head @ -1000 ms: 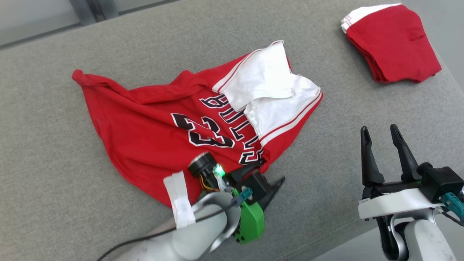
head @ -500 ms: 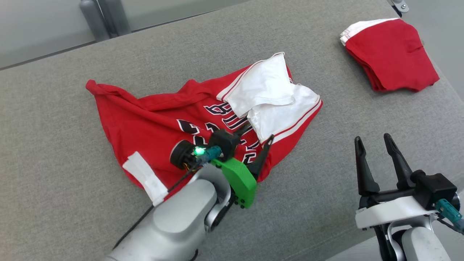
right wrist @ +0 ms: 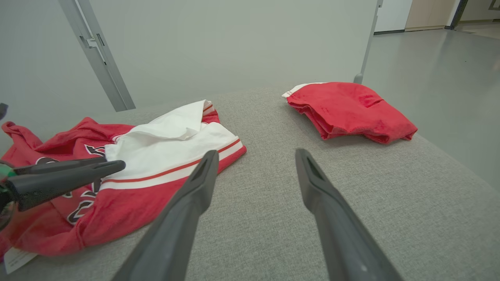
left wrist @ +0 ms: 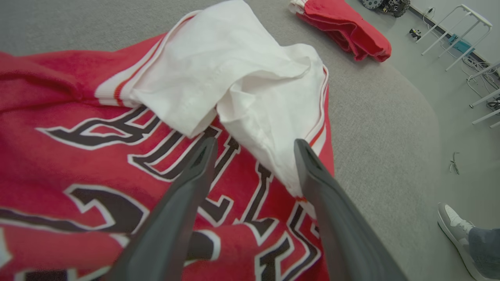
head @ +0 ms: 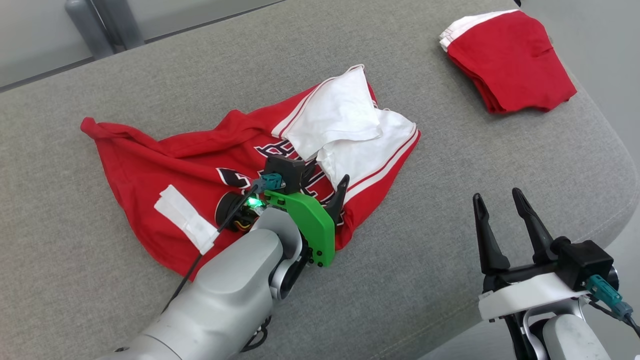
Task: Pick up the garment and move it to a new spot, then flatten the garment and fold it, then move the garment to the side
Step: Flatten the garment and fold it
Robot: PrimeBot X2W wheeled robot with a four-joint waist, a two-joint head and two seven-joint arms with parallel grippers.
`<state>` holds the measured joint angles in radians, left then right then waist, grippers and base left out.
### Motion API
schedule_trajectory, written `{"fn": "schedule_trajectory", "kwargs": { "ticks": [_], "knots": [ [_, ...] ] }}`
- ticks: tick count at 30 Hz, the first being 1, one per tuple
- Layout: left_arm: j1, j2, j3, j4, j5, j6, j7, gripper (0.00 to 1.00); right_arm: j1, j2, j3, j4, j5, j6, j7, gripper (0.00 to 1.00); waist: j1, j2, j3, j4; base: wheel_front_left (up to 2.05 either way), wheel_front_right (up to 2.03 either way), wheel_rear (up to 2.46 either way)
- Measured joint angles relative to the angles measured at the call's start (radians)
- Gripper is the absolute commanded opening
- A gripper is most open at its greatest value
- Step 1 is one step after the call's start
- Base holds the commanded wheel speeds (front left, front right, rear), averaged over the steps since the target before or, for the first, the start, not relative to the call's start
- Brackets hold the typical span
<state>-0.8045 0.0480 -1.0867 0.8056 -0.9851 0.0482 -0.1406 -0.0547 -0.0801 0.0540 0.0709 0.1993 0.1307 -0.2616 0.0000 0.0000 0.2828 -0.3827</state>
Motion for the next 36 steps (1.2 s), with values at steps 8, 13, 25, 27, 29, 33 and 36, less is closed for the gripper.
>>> {"fn": "schedule_trajectory", "kwargs": {
  "ticks": [8,13,25,27,29,33,36],
  "knots": [
    [-0.031,0.000,-0.091,0.007,-0.035,0.001,-0.027,0.00,0.003,-0.007,0.019,0.003,0.000,0.000,0.000,1.00,0.0000,0.0000,-0.012,-0.004,0.00,0.00,0.00],
    [-0.044,0.002,-0.159,-0.062,0.007,-0.037,-0.088,0.00,0.010,-0.019,0.021,0.005,0.000,0.000,0.000,1.00,0.0000,0.0000,-0.027,0.001,0.00,0.00,0.00],
    [0.148,0.000,-0.195,-0.217,0.411,-0.119,-0.117,1.00,0.025,-0.019,0.018,0.006,0.003,0.000,0.000,1.00,0.0000,0.0000,-0.048,0.021,0.00,0.00,0.00],
    [0.183,0.001,-0.196,-0.221,0.439,-0.137,-0.117,1.00,0.024,-0.014,0.025,0.007,0.003,0.000,0.000,1.00,0.0000,0.0000,-0.051,0.019,0.00,0.00,0.00],
    [0.206,0.000,-0.196,-0.235,0.445,-0.152,-0.117,1.00,0.024,-0.013,0.021,0.007,0.003,0.000,0.000,1.00,0.0000,0.0000,-0.053,0.020,0.00,0.00,0.00],
    [0.226,0.000,-0.195,-0.269,0.447,-0.163,-0.119,1.00,0.030,-0.014,0.003,0.007,0.000,0.000,0.000,1.00,0.0000,0.0000,-0.061,0.034,0.00,0.00,0.00],
    [0.239,0.000,-0.187,-0.295,0.407,-0.156,-0.120,1.00,0.033,-0.014,-0.004,0.008,-0.002,0.000,0.000,1.00,0.0000,0.0000,-0.069,0.048,0.00,0.00,0.00]
  ]
}}
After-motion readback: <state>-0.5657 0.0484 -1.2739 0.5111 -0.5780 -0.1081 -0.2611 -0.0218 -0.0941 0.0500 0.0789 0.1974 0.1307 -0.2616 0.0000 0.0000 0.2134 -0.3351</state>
